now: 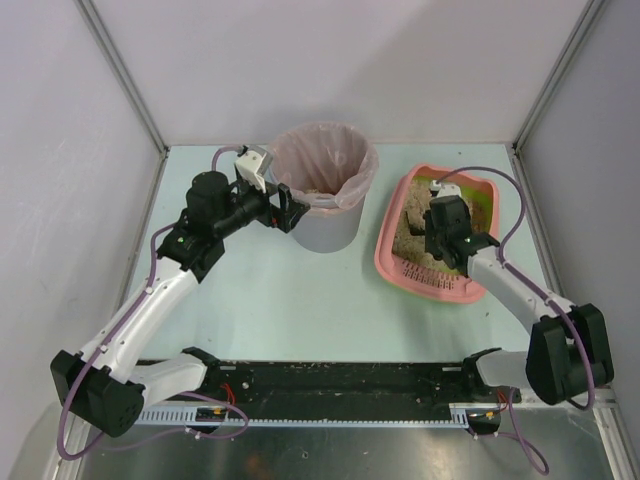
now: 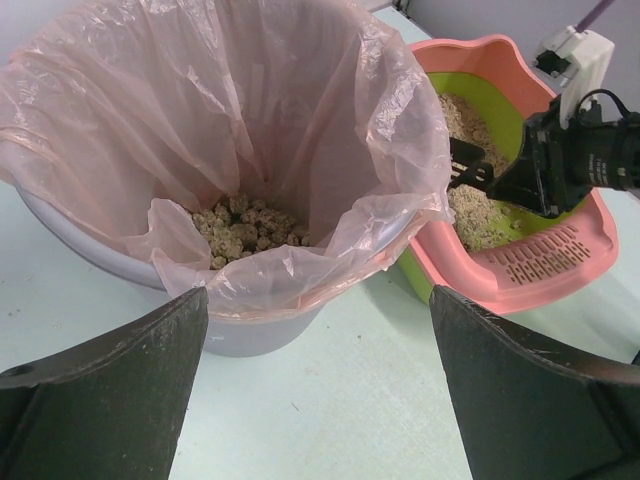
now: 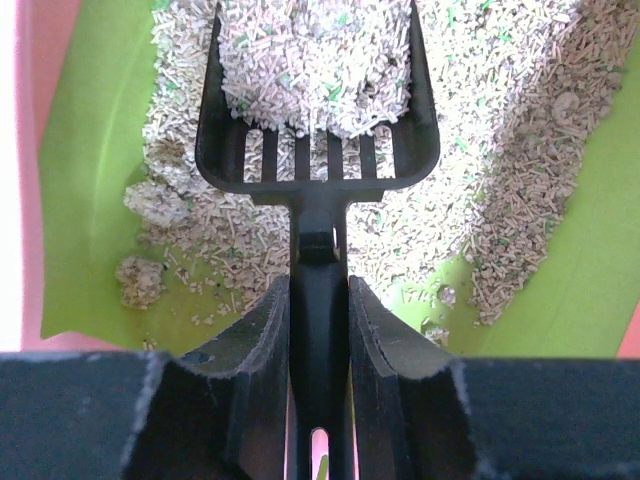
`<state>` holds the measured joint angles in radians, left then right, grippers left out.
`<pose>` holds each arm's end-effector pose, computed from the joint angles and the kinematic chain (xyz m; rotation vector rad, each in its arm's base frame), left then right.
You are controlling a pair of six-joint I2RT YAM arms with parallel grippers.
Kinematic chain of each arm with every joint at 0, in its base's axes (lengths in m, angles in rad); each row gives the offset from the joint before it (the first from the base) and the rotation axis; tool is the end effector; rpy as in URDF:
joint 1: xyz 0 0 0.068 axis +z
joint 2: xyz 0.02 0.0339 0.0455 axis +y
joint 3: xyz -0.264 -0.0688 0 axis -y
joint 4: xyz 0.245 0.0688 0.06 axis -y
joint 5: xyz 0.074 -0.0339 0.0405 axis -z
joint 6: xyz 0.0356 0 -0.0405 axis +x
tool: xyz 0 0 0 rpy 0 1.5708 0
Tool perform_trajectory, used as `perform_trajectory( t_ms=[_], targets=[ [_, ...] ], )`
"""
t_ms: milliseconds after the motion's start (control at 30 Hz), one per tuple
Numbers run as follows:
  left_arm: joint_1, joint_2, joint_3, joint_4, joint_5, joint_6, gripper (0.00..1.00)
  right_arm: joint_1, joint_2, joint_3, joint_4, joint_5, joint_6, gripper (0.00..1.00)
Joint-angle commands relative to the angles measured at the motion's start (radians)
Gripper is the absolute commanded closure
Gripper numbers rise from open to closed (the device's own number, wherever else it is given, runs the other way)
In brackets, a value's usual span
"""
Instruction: Clean the litter box
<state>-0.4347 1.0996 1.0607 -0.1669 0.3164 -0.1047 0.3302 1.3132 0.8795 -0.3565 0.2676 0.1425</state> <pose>0.2247 -0.1165 0.3771 0.5260 1.7376 -0.6667 0.2646 0.0807 0.2433 -0.0896 2.3253 -0.0802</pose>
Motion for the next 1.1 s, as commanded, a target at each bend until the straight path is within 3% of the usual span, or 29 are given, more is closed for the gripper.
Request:
perform_trajectory(
  t_ms=[0, 300, 633, 1067],
  targets=[
    [-0.004, -0.018, -0.002, 0.027, -0.008, 0.030, 0.04, 0.050, -0.100, -0.075, 0.155, 0.094, 0.043, 1.00],
    [-0.010, -0.012, -0.002, 0.026, -0.007, 0.031, 0.04, 0.142, -0.247, -0.237, 0.284, 0.234, 0.086, 1.00],
    [-0.018, -0.009, -0.005, 0.027, -0.014, 0.034, 0.04, 0.086, -0.183, -0.254, 0.220, 0.122, 0.141, 1.00],
    [-0.022, 0.005, -0.005, 0.027, -0.019, 0.037, 0.04, -0.014, -0.080, -0.249, 0.218, -0.027, 0.149, 0.77]
  ],
)
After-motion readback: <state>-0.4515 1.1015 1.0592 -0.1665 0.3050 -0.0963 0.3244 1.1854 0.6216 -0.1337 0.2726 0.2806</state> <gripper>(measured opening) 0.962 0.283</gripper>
